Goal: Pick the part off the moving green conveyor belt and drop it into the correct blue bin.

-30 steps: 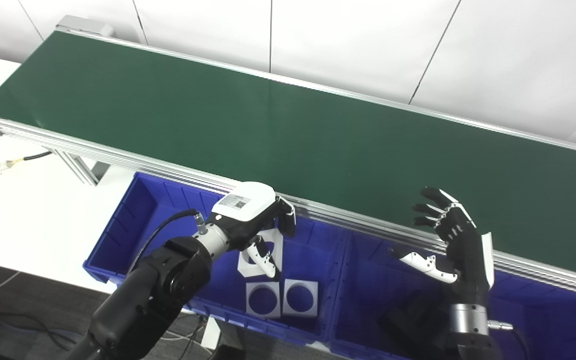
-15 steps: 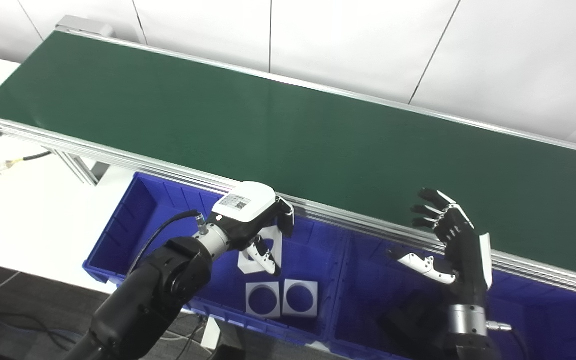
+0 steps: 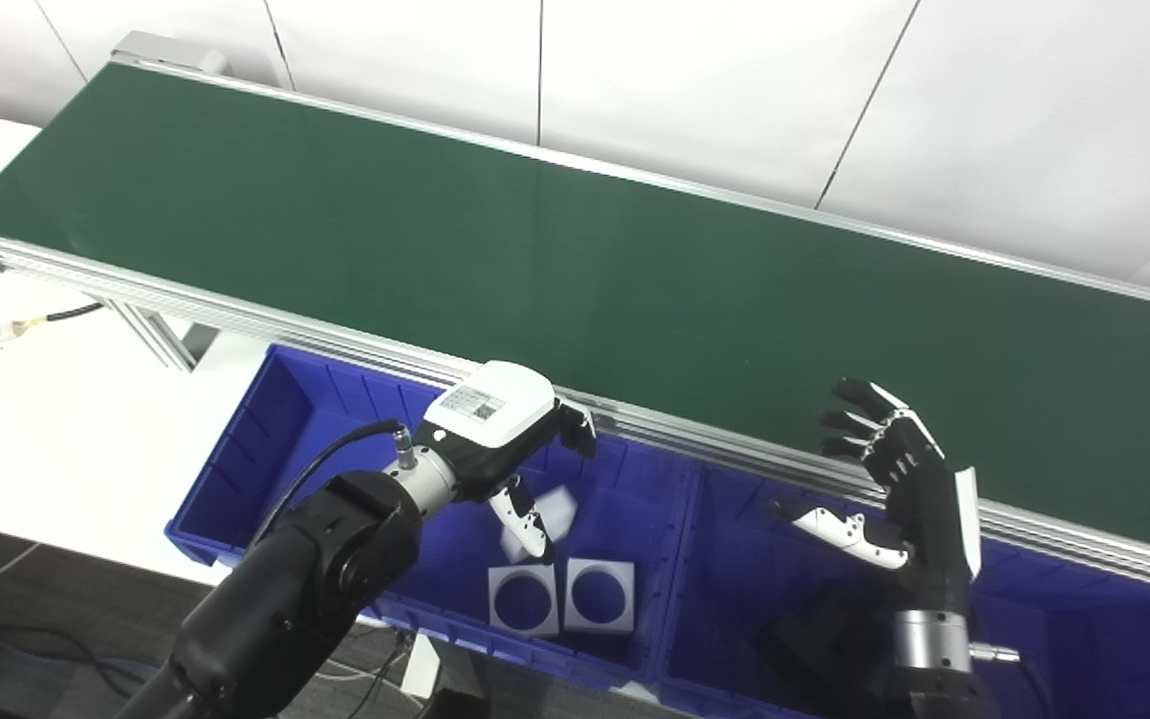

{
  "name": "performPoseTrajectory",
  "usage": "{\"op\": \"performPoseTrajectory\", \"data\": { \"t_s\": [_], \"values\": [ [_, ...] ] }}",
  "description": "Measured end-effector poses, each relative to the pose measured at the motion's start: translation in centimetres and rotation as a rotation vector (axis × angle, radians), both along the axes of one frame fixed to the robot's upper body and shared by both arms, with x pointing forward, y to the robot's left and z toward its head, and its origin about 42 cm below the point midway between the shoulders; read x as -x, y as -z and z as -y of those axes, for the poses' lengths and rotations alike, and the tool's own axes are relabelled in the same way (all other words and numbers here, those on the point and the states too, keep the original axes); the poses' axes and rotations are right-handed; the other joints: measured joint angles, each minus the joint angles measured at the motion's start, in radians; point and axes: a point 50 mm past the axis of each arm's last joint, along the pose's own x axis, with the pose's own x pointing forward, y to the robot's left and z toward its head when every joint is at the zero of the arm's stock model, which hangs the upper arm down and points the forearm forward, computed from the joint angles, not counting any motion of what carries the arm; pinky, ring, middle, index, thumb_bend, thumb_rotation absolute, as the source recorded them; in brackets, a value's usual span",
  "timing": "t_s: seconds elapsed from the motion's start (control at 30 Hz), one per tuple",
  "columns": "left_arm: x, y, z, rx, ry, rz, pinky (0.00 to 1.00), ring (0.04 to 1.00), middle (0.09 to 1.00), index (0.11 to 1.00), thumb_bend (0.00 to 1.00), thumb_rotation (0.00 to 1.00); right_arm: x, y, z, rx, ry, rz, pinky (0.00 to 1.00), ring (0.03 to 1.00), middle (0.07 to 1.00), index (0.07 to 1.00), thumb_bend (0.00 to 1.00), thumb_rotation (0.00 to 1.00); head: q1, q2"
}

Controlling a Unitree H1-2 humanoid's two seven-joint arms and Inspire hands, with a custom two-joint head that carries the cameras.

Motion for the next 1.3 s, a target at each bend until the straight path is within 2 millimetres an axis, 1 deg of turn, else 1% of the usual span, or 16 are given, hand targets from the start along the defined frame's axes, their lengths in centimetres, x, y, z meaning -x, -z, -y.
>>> {"op": "performPoseTrajectory", "data": {
  "t_s": [0.17,0.43,0.5,0.6,0.63,0.7,0.73,0.77,0.8,0.87,0.9,0.97,1.0,1.07,1.2,1.3],
  "values": [
    [0.1,0.1,-0.5,-0.034,0.025,-0.037,0.63,0.733,0.766,0.74,1.0,0.46,0.0,0.0,0.0,-0.001,0.0,-0.001,0.58,0.69,0.79,0.751,0.96,0.21,0.0,-0.002],
    [0.3,-1.0,-0.3,0.062,0.061,-0.103,0.6,0.73,0.776,0.767,1.0,0.55,0.1,0.1,-0.1,0.001,-0.001,-0.002,0.58,0.692,0.788,0.752,0.95,0.21,-0.035,-0.015],
    [0.5,-1.8,-0.3,0.164,0.07,-0.144,0.61,0.737,0.784,0.775,1.0,0.55,0.1,0.2,-0.1,0.001,0.0,-0.007,0.58,0.693,0.789,0.749,0.95,0.2,-0.048,-0.023],
    [0.5,-2.8,0.1,0.379,0.067,-0.224,0.78,0.854,0.874,0.87,1.0,0.36,0.3,0.8,-0.1,0.003,0.001,-0.03,0.59,0.694,0.798,0.752,0.95,0.22,-0.09,-0.043],
    [0.6,-2.8,0.4,0.472,0.063,-0.263,0.78,0.86,0.882,0.878,1.0,0.36,0.4,1.3,0.0,0.004,0.001,-0.048,0.59,0.694,0.798,0.752,0.95,0.22,-0.091,-0.043],
    [0.9,-2.7,1.2,0.642,0.068,-0.324,0.8,0.887,0.917,0.907,1.0,0.34,0.5,2.1,-0.1,0.005,-0.001,-0.077,0.59,0.694,0.8,0.754,0.97,0.24,-0.203,-0.066],
    [1.0,-2.5,1.6,0.732,0.066,-0.357,0.8,0.895,0.927,0.915,1.0,0.34,0.6,2.4,-0.2,0.005,-0.005,-0.088,0.59,0.693,0.8,0.755,0.97,0.24,-0.204,-0.066],
    [1.0,-2.3,2.0,0.814,0.061,-0.377,0.82,0.903,0.942,0.943,1.0,0.32,0.7,2.6,-0.4,0.005,-0.013,-0.092,0.59,0.689,0.8,0.76,0.98,0.26,-0.288,-0.08],
    [0.8,-1.7,2.5,0.903,0.056,-0.366,0.84,0.91,0.951,0.957,1.0,0.31,0.8,2.6,-0.7,0.01,-0.022,-0.079,0.59,0.688,0.802,0.764,0.98,0.28,-0.322,-0.086],
    [0.2,-0.7,2.9,0.973,0.019,-0.315,0.86,0.914,0.961,0.961,1.0,0.3,0.7,2.6,-1.3,0.028,-0.036,-0.063,0.6,0.697,0.811,0.771,0.98,0.32,-0.385,-0.101],
    [-0.1,-0.2,2.9,0.99,0.008,-0.288,0.86,0.915,0.961,0.96,1.0,0.29,0.6,2.6,-1.9,0.033,-0.045,-0.06,0.6,0.7,0.814,0.772,0.98,0.32,-0.385,-0.101],
    [-0.4,0.6,2.7,0.996,-0.002,-0.246,0.85,0.918,0.963,0.959,1.0,0.27,0.7,2.8,-2.6,0.035,-0.043,-0.063,0.61,0.707,0.821,0.774,0.99,0.33,-0.445,-0.123],
    [-0.6,1.1,2.5,0.998,-0.019,-0.229,0.85,0.916,0.958,0.959,1.0,0.25,0.8,2.9,-2.9,0.037,-0.037,-0.069,0.62,0.713,0.831,0.779,0.98,0.33,-0.445,-0.123],
    [-0.9,2.3,2.4,0.992,-0.057,-0.218,0.86,0.917,0.957,0.962,0.99,0.23,0.9,3.3,-3.2,0.042,-0.02,-0.08,0.64,0.724,0.846,0.787,0.97,0.33,-0.517,-0.167],
    [-1.2,4.3,2.9,0.992,-0.094,-0.201,0.86,0.929,0.966,0.979,0.98,0.2,1.1,3.6,-3.4,0.068,0.006,-0.084,0.65,0.733,0.855,0.797,0.94,0.32,-0.593,-0.208],
    [-1.5,5.2,3.1,0.992,-0.089,-0.203,0.85,0.926,0.961,0.979,0.98,0.19,1.1,4.1,-3.7,0.067,0.023,-0.097,0.65,0.743,0.865,0.803,0.93,0.32,-0.604,-0.218]
  ]
}}
